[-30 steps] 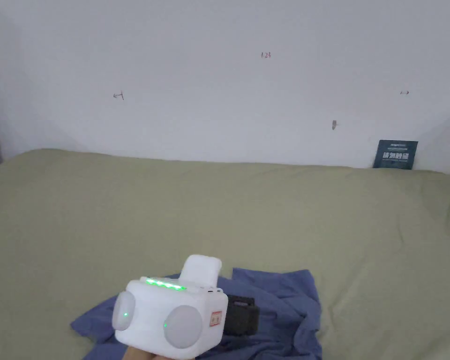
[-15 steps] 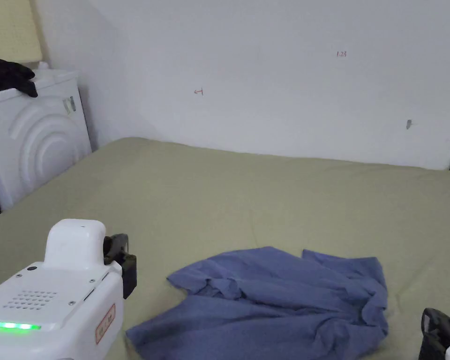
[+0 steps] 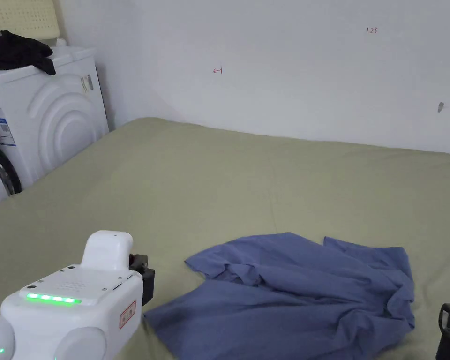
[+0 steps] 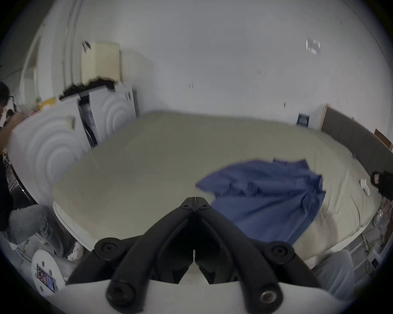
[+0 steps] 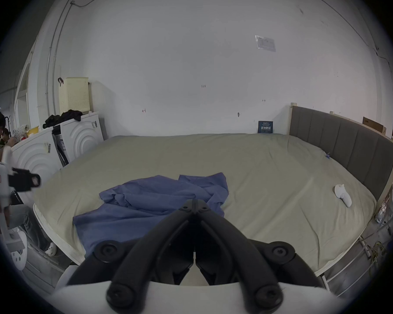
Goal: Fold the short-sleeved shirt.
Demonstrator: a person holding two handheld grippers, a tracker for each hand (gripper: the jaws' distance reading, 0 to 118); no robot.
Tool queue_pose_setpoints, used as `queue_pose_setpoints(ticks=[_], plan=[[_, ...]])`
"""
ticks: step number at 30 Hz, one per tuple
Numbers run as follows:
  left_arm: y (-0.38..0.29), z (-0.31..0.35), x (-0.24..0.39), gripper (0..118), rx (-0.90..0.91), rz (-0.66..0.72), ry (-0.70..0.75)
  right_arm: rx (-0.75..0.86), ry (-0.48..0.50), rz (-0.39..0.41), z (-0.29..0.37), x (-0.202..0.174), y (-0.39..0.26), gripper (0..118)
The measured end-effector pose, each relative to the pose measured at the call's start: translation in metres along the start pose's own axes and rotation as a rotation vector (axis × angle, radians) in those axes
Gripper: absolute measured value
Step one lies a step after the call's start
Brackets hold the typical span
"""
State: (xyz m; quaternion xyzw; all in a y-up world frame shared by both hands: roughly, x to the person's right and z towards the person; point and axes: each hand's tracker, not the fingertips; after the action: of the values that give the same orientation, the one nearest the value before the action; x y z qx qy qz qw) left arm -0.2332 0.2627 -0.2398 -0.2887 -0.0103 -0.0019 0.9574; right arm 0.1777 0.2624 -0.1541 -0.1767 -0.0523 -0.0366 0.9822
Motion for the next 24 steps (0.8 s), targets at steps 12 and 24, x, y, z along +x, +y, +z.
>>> queue_pose_setpoints(ticks=[12,24], plan=[[-0.044,-0.183,-0.013,118,-0.471,-0.057,0.003,-0.145,-0.006,-0.005,-0.048,0.002,-0.027,2],[-0.043,-0.167,0.004,1,-0.466,-0.048,-0.078,-0.225,-0.005,-0.012,-0.084,0.017,-0.027,2]])
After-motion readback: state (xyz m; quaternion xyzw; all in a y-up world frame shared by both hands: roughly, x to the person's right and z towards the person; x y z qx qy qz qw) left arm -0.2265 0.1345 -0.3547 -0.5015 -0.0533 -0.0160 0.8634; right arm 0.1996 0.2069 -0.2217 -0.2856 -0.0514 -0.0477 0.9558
